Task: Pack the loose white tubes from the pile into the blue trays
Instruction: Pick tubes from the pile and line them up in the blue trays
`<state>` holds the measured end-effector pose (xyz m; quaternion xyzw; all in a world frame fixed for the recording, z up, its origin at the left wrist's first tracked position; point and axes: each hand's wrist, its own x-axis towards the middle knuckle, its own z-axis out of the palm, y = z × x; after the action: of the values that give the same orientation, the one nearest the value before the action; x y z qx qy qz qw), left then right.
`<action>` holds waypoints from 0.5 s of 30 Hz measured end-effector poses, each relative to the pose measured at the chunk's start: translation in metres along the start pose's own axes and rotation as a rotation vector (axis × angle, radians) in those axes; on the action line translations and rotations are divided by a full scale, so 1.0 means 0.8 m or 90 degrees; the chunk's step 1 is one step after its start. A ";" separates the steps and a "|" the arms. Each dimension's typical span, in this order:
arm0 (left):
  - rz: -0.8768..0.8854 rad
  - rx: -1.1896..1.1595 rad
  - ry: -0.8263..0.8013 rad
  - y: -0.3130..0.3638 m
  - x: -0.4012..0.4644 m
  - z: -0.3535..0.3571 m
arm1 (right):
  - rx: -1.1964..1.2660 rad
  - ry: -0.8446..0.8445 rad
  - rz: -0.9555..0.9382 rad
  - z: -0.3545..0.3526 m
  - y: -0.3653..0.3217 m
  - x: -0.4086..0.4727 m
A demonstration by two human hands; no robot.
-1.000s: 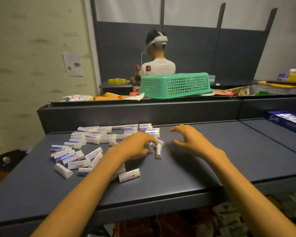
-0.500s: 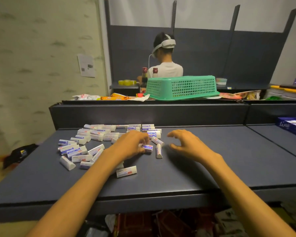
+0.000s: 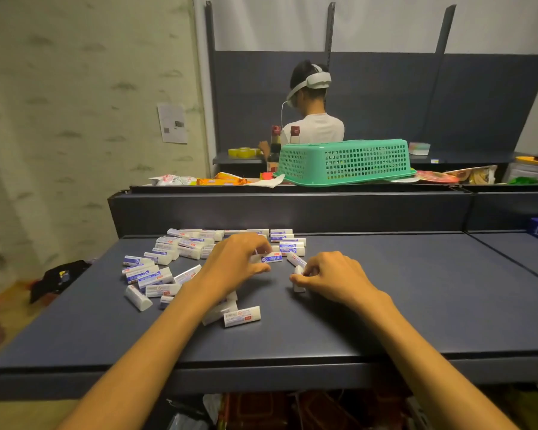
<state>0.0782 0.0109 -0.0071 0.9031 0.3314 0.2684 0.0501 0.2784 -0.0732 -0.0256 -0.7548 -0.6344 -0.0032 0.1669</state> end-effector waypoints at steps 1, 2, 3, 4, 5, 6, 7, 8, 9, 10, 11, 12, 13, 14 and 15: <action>0.002 -0.001 0.008 -0.003 0.000 0.000 | 0.001 0.008 0.005 0.001 -0.003 0.000; 0.005 -0.002 0.013 -0.005 0.000 0.001 | 0.003 0.015 0.009 0.001 -0.006 -0.001; 0.010 -0.005 0.017 -0.007 0.000 0.001 | 0.007 0.019 0.011 0.002 -0.008 -0.002; 0.014 -0.008 0.019 -0.008 0.000 0.001 | 0.013 0.017 0.007 0.002 -0.010 -0.002; 0.019 -0.011 0.021 -0.010 0.001 0.001 | 0.025 0.007 0.003 0.003 -0.011 -0.002; 0.021 -0.013 0.023 -0.010 0.001 0.001 | 0.041 -0.010 -0.002 0.003 -0.012 -0.002; 0.023 -0.014 0.025 -0.012 0.001 0.001 | 0.058 -0.032 -0.005 0.003 -0.014 -0.001; 0.023 -0.014 0.028 -0.013 0.002 0.000 | 0.072 -0.052 -0.008 0.002 -0.015 0.001; 0.022 -0.014 0.029 -0.015 0.001 -0.001 | 0.084 -0.071 -0.012 0.003 -0.015 0.002; 0.021 -0.015 0.029 -0.018 0.001 -0.002 | 0.097 -0.086 -0.018 0.003 -0.015 0.004; 0.020 -0.016 0.030 -0.020 0.001 -0.003 | 0.109 -0.097 -0.028 0.003 -0.014 0.006; 0.019 -0.017 0.031 -0.023 0.001 -0.005 | 0.120 -0.102 -0.042 0.003 -0.012 0.008; 0.018 -0.017 0.032 -0.025 0.001 -0.007 | 0.134 -0.099 -0.061 0.002 -0.010 0.010; 0.016 -0.017 0.032 -0.026 0.001 -0.008 | 0.156 -0.086 -0.083 0.002 -0.008 0.012; 0.015 -0.015 0.032 -0.027 0.001 -0.010 | 0.183 -0.066 -0.104 0.001 -0.006 0.014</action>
<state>0.0624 0.0275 -0.0059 0.8995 0.3185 0.2951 0.0491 0.2756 -0.0618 -0.0224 -0.6682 -0.6953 0.1129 0.2392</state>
